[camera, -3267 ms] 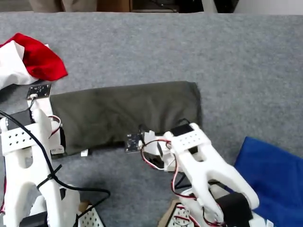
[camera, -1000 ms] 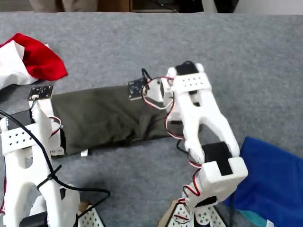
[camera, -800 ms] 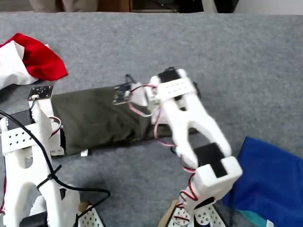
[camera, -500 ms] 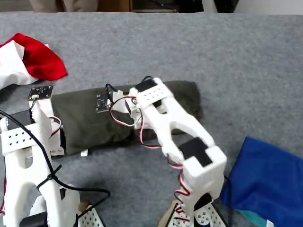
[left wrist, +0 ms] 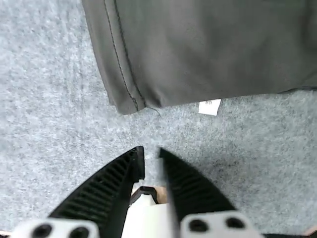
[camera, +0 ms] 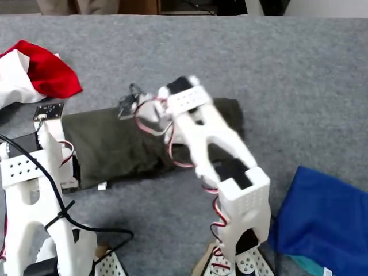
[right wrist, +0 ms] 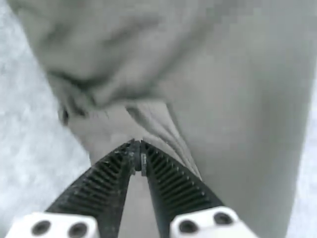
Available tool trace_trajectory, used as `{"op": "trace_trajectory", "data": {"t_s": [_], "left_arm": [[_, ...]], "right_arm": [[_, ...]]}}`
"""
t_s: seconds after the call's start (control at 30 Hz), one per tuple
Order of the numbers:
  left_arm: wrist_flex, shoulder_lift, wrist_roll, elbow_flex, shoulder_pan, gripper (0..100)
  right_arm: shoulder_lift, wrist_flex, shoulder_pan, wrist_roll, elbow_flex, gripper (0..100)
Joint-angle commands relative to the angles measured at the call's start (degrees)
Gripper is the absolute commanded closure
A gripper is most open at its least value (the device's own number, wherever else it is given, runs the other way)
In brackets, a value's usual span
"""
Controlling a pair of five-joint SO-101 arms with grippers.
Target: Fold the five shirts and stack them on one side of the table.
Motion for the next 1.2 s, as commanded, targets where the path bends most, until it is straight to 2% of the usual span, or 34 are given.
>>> {"op": "trace_trajectory", "data": {"t_s": [0.0, 0.2, 0.37, 0.53, 0.7, 0.97, 1.17], "left_arm": [[0.97, -1.01, 3.34, -7.21, -2.81, 80], [-0.79, 0.92, 5.19, -14.15, -4.13, 78], [-5.71, 13.32, 5.19, -18.11, -3.96, 76], [-3.6, 29.14, -4.92, -27.87, -4.75, 75], [-1.76, 35.65, -6.24, -38.68, -9.23, 75], [-2.46, 42.07, -4.75, -35.43, -9.23, 75], [-7.38, 45.76, -0.79, -32.53, -8.35, 75]], "right_arm": [[-2.77, 7.82, 4.44, -0.62, -9.98, 99.2], [-10.77, 9.76, 7.96, -5.54, -17.63, 99.2], [-14.02, 5.54, 12.97, -8.88, -18.95, 99.2], [-14.02, 3.6, 17.8, -9.05, -19.21, 99.2], [-14.37, 3.52, 20.7, -6.42, -19.47, 99.2], [-14.37, 2.29, 22.29, -6.33, -19.3, 99.2], [-14.02, 2.2, 22.02, -6.33, -19.03, 99.2]]}}
